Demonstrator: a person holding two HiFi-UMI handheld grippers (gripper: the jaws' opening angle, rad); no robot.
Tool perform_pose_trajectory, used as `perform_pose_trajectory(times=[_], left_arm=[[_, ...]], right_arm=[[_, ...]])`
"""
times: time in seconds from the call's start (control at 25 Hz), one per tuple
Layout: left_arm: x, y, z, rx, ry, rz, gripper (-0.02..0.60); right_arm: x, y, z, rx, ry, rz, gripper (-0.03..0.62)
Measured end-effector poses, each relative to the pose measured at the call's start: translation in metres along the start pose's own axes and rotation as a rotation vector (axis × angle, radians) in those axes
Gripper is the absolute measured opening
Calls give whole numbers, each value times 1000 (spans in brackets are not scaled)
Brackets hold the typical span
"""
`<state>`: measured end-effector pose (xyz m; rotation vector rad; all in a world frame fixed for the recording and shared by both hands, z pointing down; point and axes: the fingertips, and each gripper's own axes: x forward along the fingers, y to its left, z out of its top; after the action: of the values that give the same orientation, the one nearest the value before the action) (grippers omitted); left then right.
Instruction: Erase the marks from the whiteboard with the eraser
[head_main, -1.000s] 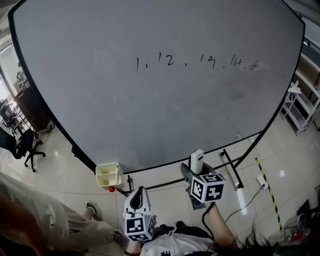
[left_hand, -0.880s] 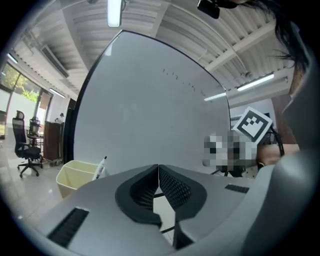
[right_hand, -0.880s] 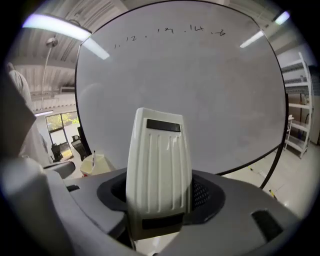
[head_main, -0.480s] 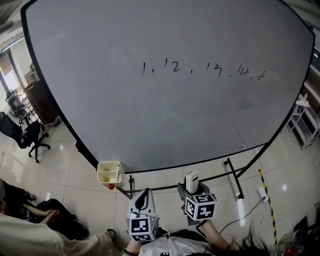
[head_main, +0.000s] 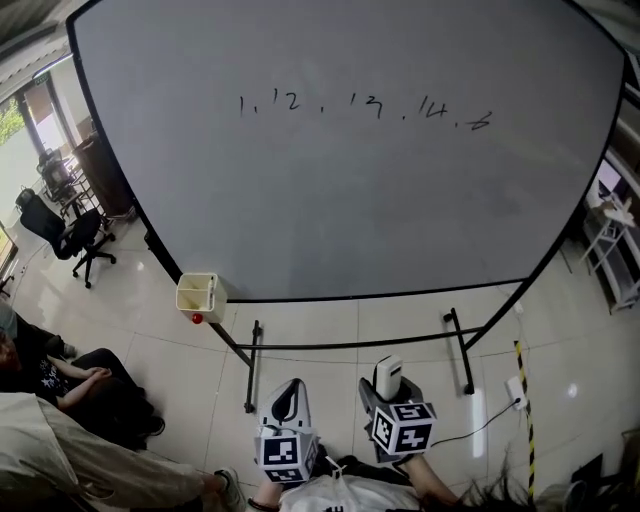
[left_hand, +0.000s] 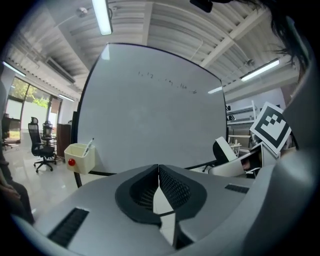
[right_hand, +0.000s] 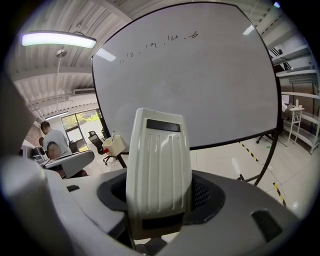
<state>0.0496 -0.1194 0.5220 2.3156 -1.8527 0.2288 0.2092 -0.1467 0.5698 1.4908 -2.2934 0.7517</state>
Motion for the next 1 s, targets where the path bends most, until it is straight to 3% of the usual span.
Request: perform_pose_trajectory(times=[0.32,0.48,0.72,1.0], left_arm=[[-32,-47,-16,-5,12,-25,-2],[-44,-66,-14,8,9,-78,-2],[-70,-71,-15,25,6,-116,-2],[-92,-61,-15,14,-11,-104,-2]], right_arm=[[-53,-6,-43,22,19,21,282],[-72,-2,-50,8,5,0,279],[-89,19,-63,-7,-6,-12,279],[-93,42,-77,-39,18,1,279]])
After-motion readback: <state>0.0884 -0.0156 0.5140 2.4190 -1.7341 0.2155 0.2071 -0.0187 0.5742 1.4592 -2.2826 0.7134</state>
